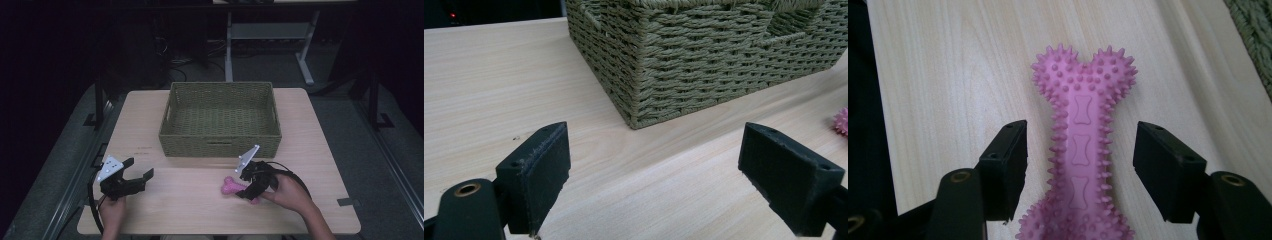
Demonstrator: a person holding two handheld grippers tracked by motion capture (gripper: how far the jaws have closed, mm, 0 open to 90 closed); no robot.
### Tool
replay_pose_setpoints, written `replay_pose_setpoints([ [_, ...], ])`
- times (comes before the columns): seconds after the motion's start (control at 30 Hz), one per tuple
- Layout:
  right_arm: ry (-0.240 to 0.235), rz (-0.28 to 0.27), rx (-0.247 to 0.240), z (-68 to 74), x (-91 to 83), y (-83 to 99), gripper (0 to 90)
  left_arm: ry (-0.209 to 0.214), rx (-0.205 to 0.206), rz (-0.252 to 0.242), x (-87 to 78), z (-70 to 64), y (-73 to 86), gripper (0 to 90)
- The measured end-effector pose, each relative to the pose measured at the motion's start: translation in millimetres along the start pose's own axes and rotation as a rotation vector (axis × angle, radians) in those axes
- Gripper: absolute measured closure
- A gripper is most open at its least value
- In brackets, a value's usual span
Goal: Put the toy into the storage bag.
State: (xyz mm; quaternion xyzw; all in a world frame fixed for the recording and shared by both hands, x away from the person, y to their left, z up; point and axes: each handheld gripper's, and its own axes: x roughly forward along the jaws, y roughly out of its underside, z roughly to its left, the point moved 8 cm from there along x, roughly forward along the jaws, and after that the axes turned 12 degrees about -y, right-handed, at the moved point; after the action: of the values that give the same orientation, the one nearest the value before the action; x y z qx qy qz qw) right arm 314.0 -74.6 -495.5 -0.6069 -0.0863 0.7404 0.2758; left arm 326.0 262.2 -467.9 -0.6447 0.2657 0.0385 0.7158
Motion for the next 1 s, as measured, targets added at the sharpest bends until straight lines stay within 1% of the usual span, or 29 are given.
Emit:
replay_pose_setpoints([
  [0.2,-0.003,0.022,0.003,-0.8,3.9,0.7,40.8,0.001,-0.001,0.0,-0.2,0.2,-0.1,12.8],
  [0.33,0.001,0.047,0.003,-2.2,7.4,2.2,45.4,0.001,0.0,0.0,-0.3,0.0,-0.1,12.8],
  [0.43,0.001,0.053,0.003,-2.9,8.7,2.4,46.5,0.001,0.0,0.0,-0.4,0.0,-0.2,12.8],
  [0.6,0.017,0.096,0.0,-4.2,11.9,3.3,48.9,0.001,-0.002,-0.001,-0.1,0.1,-0.2,12.8],
  [0.63,0.017,0.096,0.0,-4.2,11.9,3.3,48.9,0.001,-0.002,-0.001,-0.1,0.1,-0.2,12.8],
  [0.67,0.015,0.109,-0.006,-3.8,12.7,1.6,50.6,0.001,-0.001,0.001,-0.3,0.5,-0.1,12.8],
  [0.8,0.017,0.134,-0.015,-4.5,15.3,-0.5,51.4,-0.002,-0.005,-0.003,-0.7,1.8,-0.3,12.8],
  [1.0,0.005,0.145,-0.019,-3.8,16.8,-2.0,54.8,0.0,-0.006,-0.001,-1.3,2.5,-0.3,12.8],
])
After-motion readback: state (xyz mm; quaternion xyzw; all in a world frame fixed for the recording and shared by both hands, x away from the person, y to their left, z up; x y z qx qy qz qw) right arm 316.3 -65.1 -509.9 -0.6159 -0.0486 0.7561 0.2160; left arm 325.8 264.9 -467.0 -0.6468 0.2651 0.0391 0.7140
